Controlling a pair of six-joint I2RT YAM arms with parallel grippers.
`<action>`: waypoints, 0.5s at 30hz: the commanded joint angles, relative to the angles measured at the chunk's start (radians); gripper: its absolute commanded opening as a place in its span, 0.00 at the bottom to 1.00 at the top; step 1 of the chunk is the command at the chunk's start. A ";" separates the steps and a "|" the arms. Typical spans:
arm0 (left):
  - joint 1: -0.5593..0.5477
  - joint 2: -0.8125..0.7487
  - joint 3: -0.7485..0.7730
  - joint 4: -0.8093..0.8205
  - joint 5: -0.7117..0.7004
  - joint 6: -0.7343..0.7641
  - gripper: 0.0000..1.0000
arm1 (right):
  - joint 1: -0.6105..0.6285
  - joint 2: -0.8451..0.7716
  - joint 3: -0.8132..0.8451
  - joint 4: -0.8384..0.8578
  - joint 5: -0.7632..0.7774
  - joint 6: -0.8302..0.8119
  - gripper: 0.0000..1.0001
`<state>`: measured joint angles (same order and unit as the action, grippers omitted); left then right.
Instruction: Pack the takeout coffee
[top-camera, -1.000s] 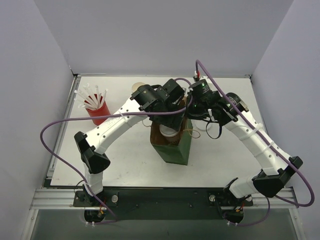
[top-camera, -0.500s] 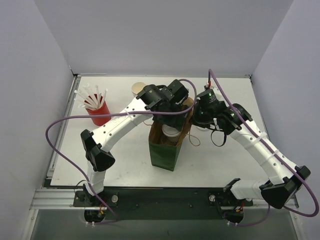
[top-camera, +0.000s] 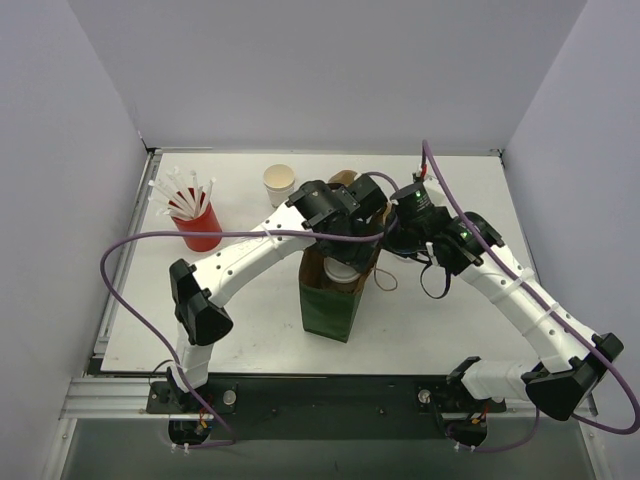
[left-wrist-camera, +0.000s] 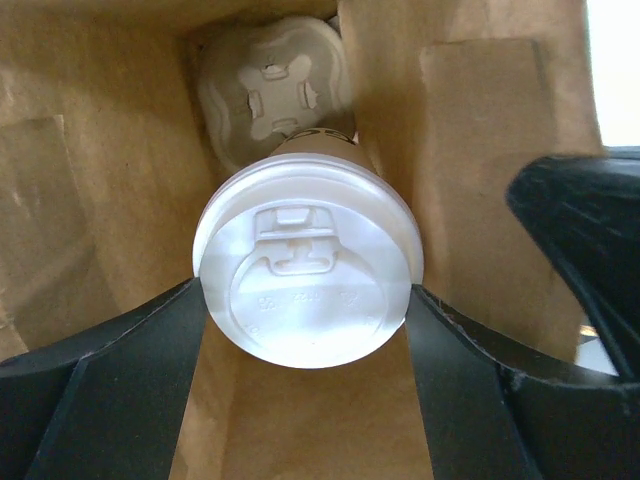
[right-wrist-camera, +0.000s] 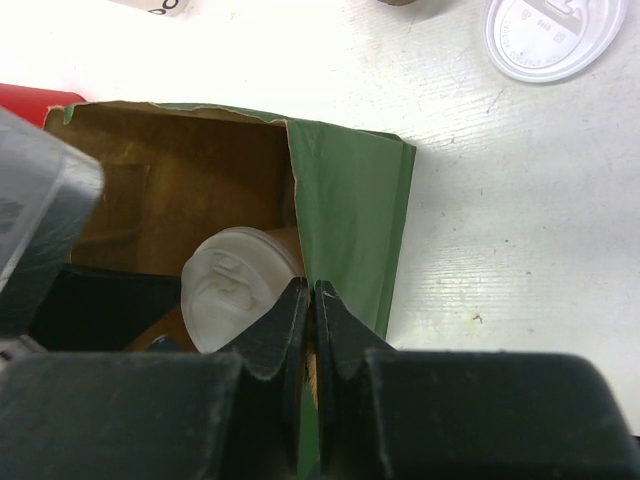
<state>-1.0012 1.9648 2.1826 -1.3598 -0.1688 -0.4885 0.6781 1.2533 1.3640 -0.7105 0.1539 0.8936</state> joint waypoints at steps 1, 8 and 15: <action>-0.011 -0.009 -0.046 -0.114 -0.028 -0.033 0.39 | 0.014 -0.014 -0.009 -0.003 0.050 0.033 0.00; -0.011 -0.052 -0.165 -0.047 -0.008 -0.062 0.39 | 0.021 -0.057 -0.034 -0.014 0.079 0.047 0.00; -0.011 -0.040 -0.185 -0.045 0.002 -0.059 0.39 | 0.031 -0.072 -0.043 -0.015 0.085 0.051 0.00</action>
<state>-1.0080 1.9598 2.0090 -1.3499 -0.1814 -0.5392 0.6960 1.2106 1.3277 -0.7155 0.1947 0.9348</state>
